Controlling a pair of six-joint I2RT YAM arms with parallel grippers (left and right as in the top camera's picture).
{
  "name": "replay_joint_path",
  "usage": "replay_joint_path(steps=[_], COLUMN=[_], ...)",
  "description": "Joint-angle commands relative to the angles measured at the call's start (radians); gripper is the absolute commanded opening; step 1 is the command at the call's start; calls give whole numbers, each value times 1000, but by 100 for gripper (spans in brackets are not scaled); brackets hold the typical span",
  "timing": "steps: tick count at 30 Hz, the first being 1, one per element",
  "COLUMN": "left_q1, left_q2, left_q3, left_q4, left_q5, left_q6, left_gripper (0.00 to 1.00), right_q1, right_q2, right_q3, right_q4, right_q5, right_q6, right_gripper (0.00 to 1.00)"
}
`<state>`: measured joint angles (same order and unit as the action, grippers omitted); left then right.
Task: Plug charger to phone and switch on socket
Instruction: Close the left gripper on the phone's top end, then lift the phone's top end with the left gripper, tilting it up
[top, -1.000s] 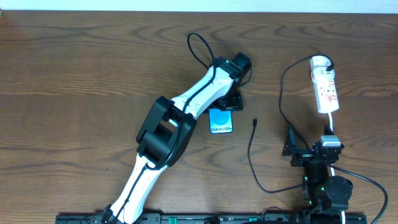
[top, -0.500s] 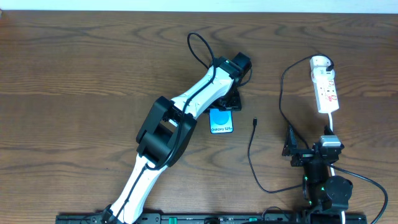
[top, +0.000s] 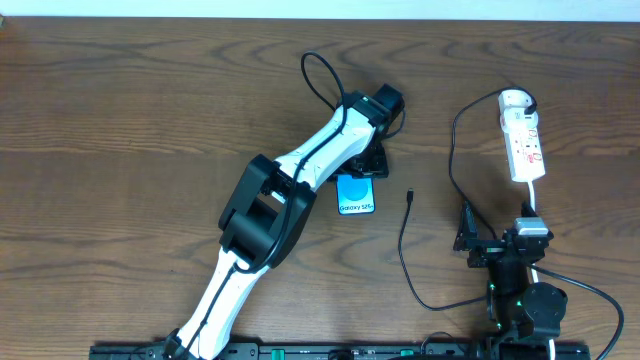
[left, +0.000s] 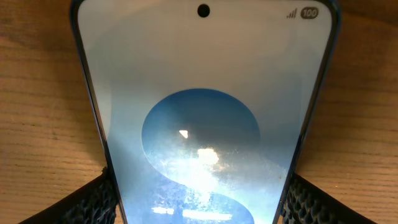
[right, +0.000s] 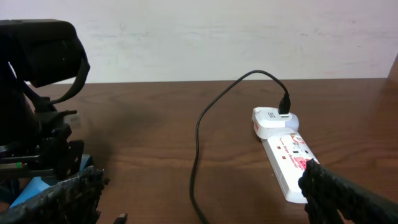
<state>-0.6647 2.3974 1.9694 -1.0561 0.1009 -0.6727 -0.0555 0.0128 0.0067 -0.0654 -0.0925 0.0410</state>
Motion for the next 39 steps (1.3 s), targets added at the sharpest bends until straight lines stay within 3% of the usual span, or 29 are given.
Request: replay_joint_path(steps=[1, 12, 29, 35, 39], left_q1=[14, 34, 143, 149, 138], left_q2=[6, -38, -55, -55, -55], left_q3=[-35, -34, -34, -34, -34], left_q4=[-8, -53, -103, -101, -98], left_q5=[19, 101, 500, 452, 251], left_q6=[10, 10, 53, 55, 46], left_gripper=[77, 77, 77, 77, 77], right_q1=[5, 5, 5, 5, 5], right_q2=[-3, -3, -3, -3, -3], right_q3=[-1, -1, -1, -1, -1], right_q4=[-5, -5, -5, -5, -5], right_q5=[5, 5, 5, 5, 5], right_q6=[6, 6, 6, 6, 6], right_gripper=[99, 99, 99, 99, 99])
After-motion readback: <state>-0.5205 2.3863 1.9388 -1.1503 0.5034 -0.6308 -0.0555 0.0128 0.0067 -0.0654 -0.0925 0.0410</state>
